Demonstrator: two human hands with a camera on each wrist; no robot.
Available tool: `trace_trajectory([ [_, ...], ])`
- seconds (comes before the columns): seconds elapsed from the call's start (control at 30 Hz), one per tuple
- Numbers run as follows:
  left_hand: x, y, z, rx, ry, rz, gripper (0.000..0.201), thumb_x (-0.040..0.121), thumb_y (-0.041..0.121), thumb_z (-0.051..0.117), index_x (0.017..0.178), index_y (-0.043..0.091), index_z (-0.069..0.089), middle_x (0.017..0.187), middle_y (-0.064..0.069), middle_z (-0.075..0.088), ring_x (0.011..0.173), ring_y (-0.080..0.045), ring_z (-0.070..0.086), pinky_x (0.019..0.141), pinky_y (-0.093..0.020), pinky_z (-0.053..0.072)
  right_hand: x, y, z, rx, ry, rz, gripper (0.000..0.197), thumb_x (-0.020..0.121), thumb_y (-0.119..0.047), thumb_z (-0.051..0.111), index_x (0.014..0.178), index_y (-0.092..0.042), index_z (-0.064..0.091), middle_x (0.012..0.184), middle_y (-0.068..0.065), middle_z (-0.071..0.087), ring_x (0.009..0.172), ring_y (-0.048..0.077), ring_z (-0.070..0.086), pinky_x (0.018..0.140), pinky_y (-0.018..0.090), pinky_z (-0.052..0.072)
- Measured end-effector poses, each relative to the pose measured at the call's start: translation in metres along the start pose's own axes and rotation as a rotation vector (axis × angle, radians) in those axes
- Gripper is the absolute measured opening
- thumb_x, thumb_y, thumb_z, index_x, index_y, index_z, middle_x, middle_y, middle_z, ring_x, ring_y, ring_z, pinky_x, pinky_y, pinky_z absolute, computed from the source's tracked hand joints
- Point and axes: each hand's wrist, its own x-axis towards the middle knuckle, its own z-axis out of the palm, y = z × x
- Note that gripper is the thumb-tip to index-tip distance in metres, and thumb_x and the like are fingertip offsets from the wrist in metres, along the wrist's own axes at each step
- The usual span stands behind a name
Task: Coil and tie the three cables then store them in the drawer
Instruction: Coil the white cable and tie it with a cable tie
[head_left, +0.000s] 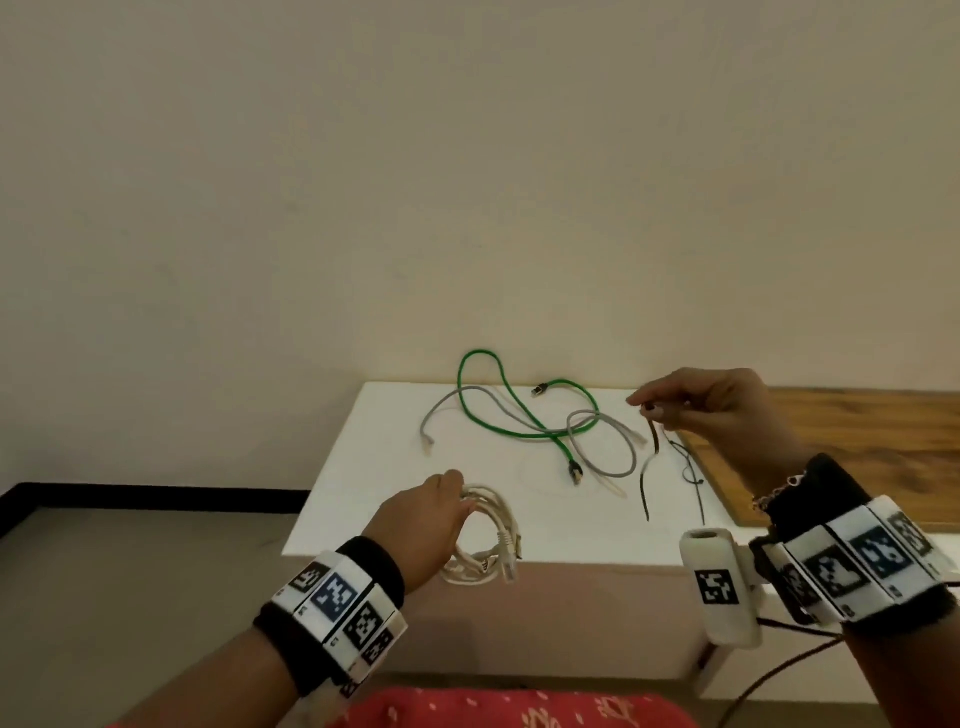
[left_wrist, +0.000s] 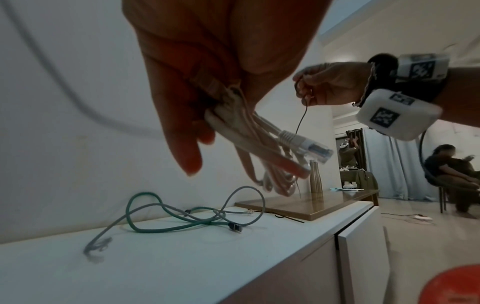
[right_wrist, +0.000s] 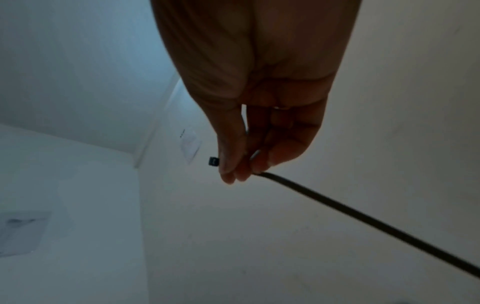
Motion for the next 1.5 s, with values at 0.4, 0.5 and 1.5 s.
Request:
trace_trajectory([
  [0.4,-0.023,-0.008,0.001,-0.083,0.067,-0.045,0.033,0.099,0.031,0.026,0.114,0.006,0.041,0.115,-0.012,0.055,0.097,-0.030,0.057,0.079,-0.035,0.042,-0.052,0.015,0.142,0.093,-0.096,0.336,0.015,0.077,0.000,0.068,0.066,-0.007,0.061,0.047,0.001,0.064,0.039,0.012,0.058,0.039,0.019,0.044],
  [0.5,-0.021,-0.008,0.000,-0.113,0.084,-0.031,0.032,0.099,0.031,0.027,0.114,0.006,0.041,0.115,-0.012,0.055,0.097,-0.029,0.057,0.078,-0.034,0.042,-0.052,0.017,0.156,0.018,-0.035,0.352,0.016,0.077,-0.006,0.070,0.064,-0.008,0.061,0.043,-0.002,0.062,0.038,0.008,0.057,0.040,0.019,0.046],
  [1.5,-0.019,-0.014,0.010,-0.285,-0.060,0.011,0.031,0.098,0.027,0.033,0.108,0.001,0.045,0.109,-0.019,0.060,0.093,-0.035,0.059,0.067,-0.035,0.039,-0.062,0.008,0.168,0.157,-0.034,0.482,0.027,0.082,0.009,0.054,0.079,-0.014,0.042,0.073,0.023,0.065,0.044,0.017,0.060,0.042,0.025,0.049],
])
